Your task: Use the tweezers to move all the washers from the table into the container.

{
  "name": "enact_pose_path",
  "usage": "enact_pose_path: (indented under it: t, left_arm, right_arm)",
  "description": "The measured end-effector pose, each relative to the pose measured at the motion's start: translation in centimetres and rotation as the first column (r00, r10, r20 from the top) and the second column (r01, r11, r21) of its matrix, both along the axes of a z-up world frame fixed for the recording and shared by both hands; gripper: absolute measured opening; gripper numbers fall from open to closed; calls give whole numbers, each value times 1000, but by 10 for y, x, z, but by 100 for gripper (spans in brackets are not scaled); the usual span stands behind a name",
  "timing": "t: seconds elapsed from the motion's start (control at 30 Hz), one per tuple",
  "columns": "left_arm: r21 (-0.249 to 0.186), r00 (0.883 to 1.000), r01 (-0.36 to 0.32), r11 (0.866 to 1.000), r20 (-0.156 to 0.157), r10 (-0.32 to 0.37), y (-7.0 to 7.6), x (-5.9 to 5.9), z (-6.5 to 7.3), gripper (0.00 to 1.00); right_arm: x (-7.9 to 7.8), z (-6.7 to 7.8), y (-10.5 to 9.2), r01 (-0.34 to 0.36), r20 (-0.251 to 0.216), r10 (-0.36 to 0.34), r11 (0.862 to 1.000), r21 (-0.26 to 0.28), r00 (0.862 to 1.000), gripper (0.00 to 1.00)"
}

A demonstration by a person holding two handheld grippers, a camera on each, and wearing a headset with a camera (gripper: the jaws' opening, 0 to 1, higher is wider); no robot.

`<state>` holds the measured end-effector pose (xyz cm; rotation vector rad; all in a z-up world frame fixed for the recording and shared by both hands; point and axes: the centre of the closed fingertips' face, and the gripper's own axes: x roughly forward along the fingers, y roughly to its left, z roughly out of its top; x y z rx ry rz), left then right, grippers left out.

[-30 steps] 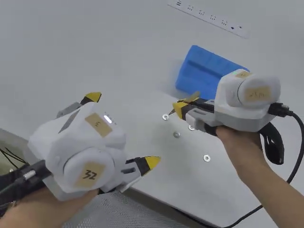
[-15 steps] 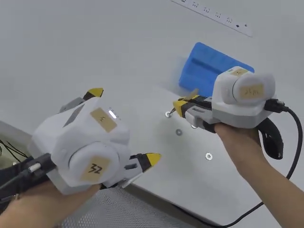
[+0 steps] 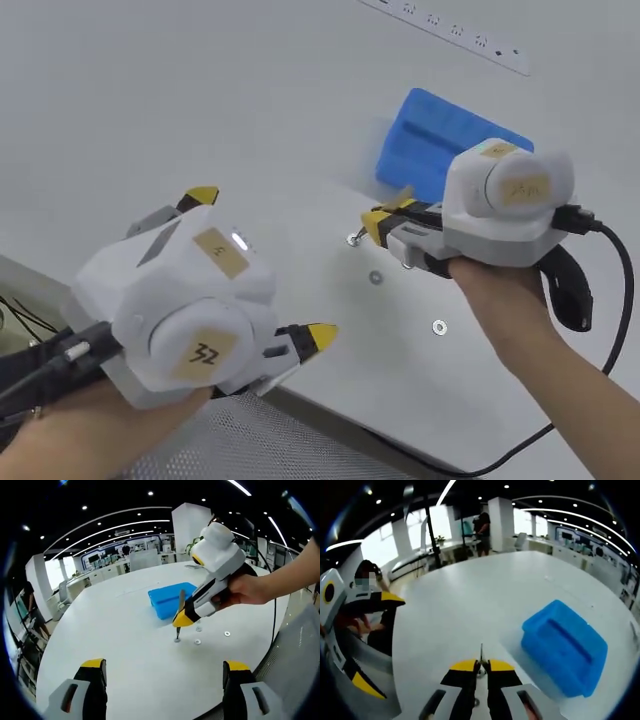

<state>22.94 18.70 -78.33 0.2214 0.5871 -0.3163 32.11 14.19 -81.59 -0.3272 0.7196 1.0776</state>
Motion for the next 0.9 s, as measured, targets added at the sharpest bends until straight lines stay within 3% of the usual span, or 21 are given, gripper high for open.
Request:
enact_pose_path:
  t: [0.17,0.27,0.47,0.9]
  left_arm:
    - [1,1000,-1,1000,-1,1,0,0,0,99]
    - [3,1000,7,1000,-5,-7,-1,-1,-1,99]
    - [-1,1000,15,1000,-3,-15,-2,-1,0,99]
    - [-29,1000,18,999,2,-18,-4,-1,2,99]
  right_arm:
    - [-3,-1,-1,-28,42,28,1000,-11,999,3]
    - [1,-1,0,2,16,-2,1000,4,1000,3]
    - [-1,0,3,-27,35,28,999,-34,999,2]
    - [14,51,-3,21,71,-23,999,36,997,2]
